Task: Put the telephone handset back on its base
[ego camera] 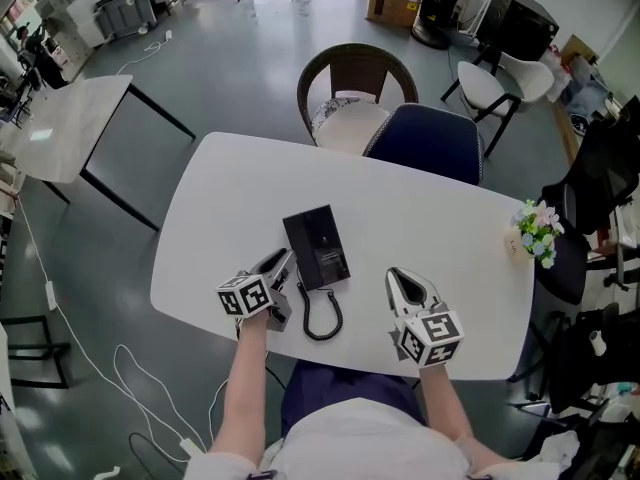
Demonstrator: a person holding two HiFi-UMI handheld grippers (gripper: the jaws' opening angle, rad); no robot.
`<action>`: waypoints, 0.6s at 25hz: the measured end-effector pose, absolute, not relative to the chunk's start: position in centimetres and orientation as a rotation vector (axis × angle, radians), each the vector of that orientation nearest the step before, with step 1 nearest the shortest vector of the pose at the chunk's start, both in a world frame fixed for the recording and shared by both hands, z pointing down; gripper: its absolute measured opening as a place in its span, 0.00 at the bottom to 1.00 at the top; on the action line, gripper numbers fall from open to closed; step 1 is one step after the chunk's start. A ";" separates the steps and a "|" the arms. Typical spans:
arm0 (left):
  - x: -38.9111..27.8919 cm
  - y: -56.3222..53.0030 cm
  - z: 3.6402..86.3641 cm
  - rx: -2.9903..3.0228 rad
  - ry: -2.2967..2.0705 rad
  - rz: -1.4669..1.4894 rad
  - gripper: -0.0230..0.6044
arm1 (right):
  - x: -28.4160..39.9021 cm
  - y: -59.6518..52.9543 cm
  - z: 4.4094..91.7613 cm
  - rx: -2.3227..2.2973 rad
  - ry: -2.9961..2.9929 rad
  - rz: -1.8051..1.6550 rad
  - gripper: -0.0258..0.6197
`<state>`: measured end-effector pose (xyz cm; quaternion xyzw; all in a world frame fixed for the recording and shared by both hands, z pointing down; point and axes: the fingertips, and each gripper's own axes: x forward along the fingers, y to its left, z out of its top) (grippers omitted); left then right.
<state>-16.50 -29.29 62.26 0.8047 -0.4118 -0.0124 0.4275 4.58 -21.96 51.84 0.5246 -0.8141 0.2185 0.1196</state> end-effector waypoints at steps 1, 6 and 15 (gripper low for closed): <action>-16.4 -29.1 61.8 2.028 -1.041 -0.018 0.21 | 4.6 -21.9 51.8 1.533 -2.383 0.638 0.10; -15.7 -28.0 58.4 2.178 -1.139 0.086 0.23 | 4.6 -21.8 51.5 1.539 -2.396 0.631 0.10; -11.7 -26.3 51.3 2.443 -1.219 0.169 0.23 | 5.1 -22.2 50.5 1.573 -2.423 0.618 0.10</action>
